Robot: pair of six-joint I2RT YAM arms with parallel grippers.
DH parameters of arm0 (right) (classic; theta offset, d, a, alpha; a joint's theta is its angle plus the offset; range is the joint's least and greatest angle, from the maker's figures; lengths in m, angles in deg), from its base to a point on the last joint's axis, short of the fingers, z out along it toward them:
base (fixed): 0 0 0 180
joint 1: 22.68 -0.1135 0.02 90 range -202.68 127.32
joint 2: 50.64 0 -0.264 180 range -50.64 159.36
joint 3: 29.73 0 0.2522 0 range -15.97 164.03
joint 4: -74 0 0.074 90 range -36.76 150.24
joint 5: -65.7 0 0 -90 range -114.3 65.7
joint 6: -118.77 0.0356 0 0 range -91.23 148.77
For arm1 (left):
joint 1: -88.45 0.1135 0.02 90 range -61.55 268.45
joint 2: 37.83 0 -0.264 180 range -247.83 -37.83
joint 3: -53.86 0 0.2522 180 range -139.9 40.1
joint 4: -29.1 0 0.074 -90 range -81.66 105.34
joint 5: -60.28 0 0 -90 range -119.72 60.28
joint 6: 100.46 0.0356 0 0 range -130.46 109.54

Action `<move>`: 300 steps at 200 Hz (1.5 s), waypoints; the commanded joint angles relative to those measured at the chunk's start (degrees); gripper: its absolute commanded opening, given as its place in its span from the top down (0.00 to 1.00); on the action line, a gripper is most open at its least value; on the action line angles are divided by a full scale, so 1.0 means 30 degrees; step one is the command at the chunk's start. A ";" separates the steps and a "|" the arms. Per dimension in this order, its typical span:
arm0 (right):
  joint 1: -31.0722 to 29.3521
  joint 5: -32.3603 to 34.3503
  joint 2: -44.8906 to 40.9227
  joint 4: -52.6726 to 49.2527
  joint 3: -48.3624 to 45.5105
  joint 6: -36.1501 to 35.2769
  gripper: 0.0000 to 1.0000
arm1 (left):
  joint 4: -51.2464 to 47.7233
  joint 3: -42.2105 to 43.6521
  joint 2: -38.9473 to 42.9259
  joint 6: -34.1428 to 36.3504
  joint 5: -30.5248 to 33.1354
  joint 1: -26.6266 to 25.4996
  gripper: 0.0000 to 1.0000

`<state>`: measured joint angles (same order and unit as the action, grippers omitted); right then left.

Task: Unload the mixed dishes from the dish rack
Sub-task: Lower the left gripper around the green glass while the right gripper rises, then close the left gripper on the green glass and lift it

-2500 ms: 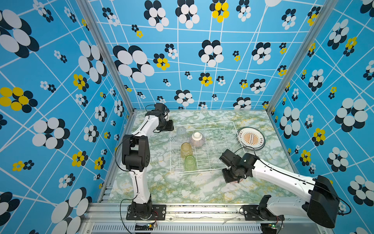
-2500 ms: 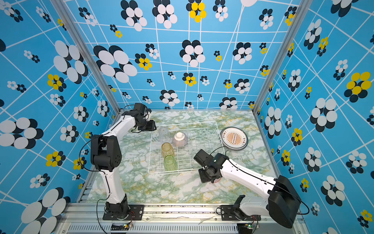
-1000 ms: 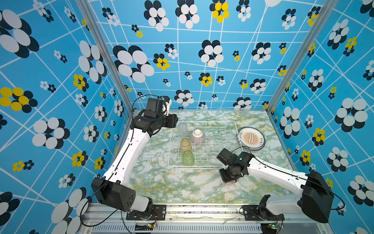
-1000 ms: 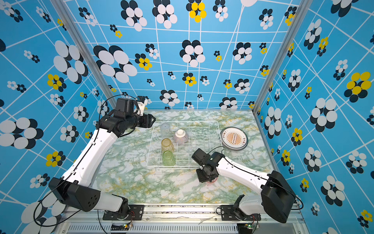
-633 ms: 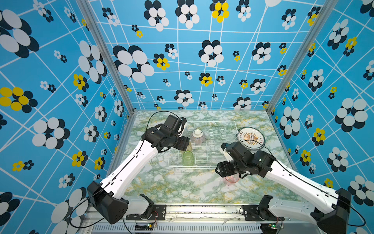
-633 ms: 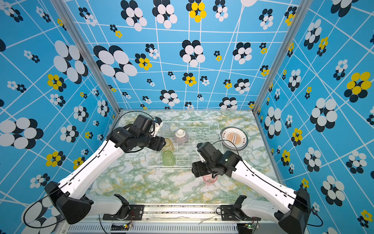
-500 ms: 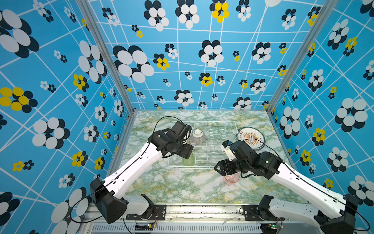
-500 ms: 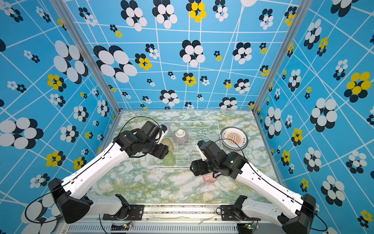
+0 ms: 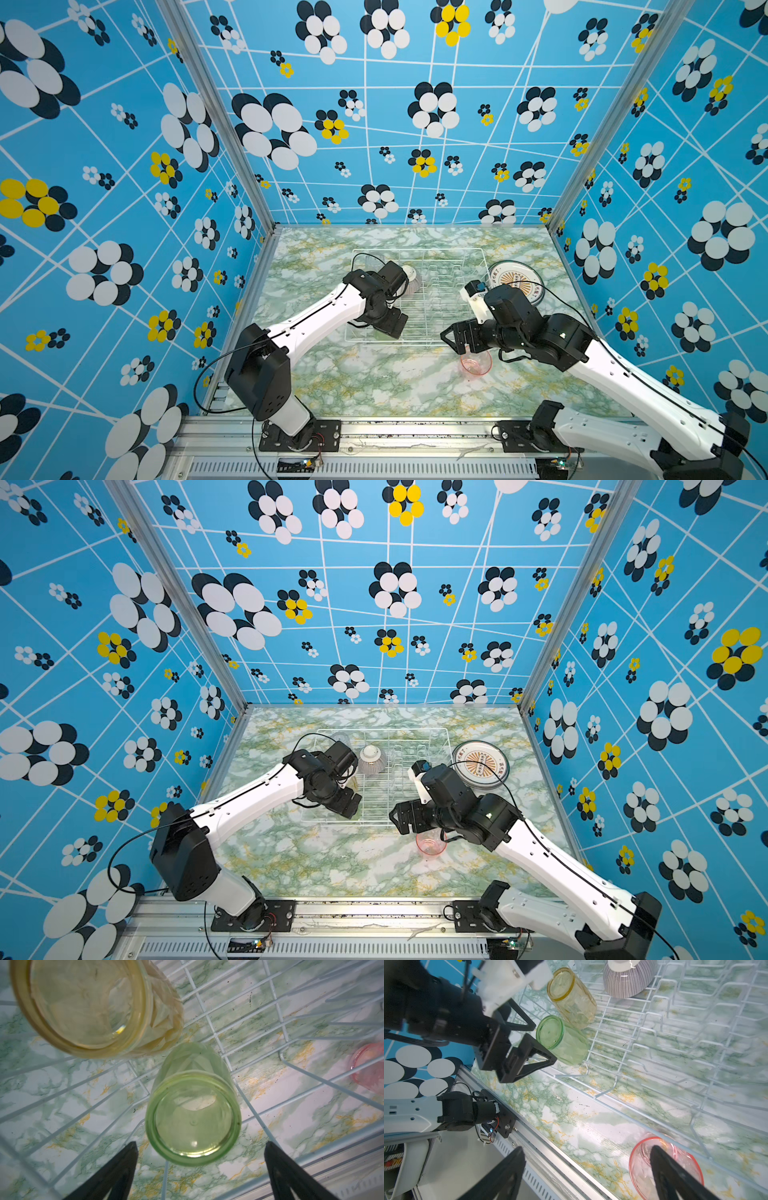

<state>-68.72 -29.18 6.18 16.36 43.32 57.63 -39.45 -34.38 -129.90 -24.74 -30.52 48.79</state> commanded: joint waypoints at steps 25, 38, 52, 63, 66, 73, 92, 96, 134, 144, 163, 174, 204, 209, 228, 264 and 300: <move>0.0573 0.0456 -0.0775 0.0252 -0.0606 -0.0088 0.04 | 0.0875 -0.0354 -0.1346 0.0420 -0.0204 0.0679 0.06; 0.0693 0.0427 -0.0649 0.0303 -0.0676 -0.0150 0.03 | 0.1167 -0.0346 -0.1639 0.0498 -0.0445 0.0848 0.07; 0.0823 0.0370 -0.0463 0.0366 -0.0694 -0.0233 0.04 | 0.1308 -0.0378 -0.1933 0.0535 -0.0551 0.0959 0.08; 0.0900 0.0284 -0.0254 0.0440 -0.0708 -0.0326 0.03 | 0.1400 -0.0420 -0.2112 0.0572 -0.0657 0.1003 0.10; 0.0918 0.0259 -0.0226 0.0453 -0.0707 -0.0329 0.04 | 0.1425 -0.0442 -0.2164 0.0572 -0.0688 0.1003 0.11; 0.0980 0.0201 -0.0111 0.0513 -0.0733 -0.0377 0.03 | 0.1442 -0.0445 -0.2251 0.0602 -0.0780 0.1032 0.13; 0.1164 -0.0026 0.0183 0.0689 -0.0797 -0.0451 0.04 | 0.1478 -0.0462 -0.2349 0.0702 -0.0873 0.1109 0.24; 0.1209 -0.0083 0.0230 0.0750 -0.0810 -0.0471 0.03 | 0.1465 -0.0476 -0.2383 0.0717 -0.0876 0.1138 0.28; 0.1515 -0.0519 0.0606 0.1180 -0.1041 -0.0539 0.04 | 0.0764 -0.0697 -0.2198 0.1065 -0.1604 0.1551 0.48; 0.1585 -0.0752 0.0696 0.1423 -0.1158 -0.0455 0.03 | 0.0579 -0.0736 -0.1970 0.1126 -0.1805 0.1617 0.49; 0.1763 -0.1755 0.0735 0.2561 -0.1555 -0.0093 0.04 | 0.0509 -0.0772 -0.1146 0.1101 -0.2774 0.1923 0.49; 0.1991 -0.2899 0.0675 0.3645 -0.1991 0.0332 0.05 | 0.0466 -0.0865 -0.0540 0.1048 -0.3542 0.2195 0.49; 0.2775 -0.5978 0.0459 0.7173 -0.3325 0.1891 0.09 | 0.0805 -0.0996 0.1582 0.0695 -0.6067 0.3170 0.49; 0.2875 -0.6390 0.0448 0.7689 -0.3542 0.2138 0.10 | 0.0953 -0.0985 0.1854 0.0569 -0.6671 0.3380 0.49; 0.3258 -0.7853 0.0383 0.9949 -0.4502 0.3300 0.16 | 0.2273 -0.0626 0.3238 -0.0208 -0.9807 0.4236 0.50; 0.3467 -0.9767 0.0254 1.5585 -0.6501 0.6225 0.31 | 0.7373 0.1391 0.5200 -0.3501 -1.4850 0.5404 0.50; 0.3453 -1.0185 0.0569 2.1225 -0.7470 0.8314 0.35 | 1.2488 0.3197 0.5671 -0.6726 -1.7136 0.5542 0.51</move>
<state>-58.54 -56.42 7.97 63.94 21.55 76.56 -15.36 -27.89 -113.20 -36.52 -72.73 65.08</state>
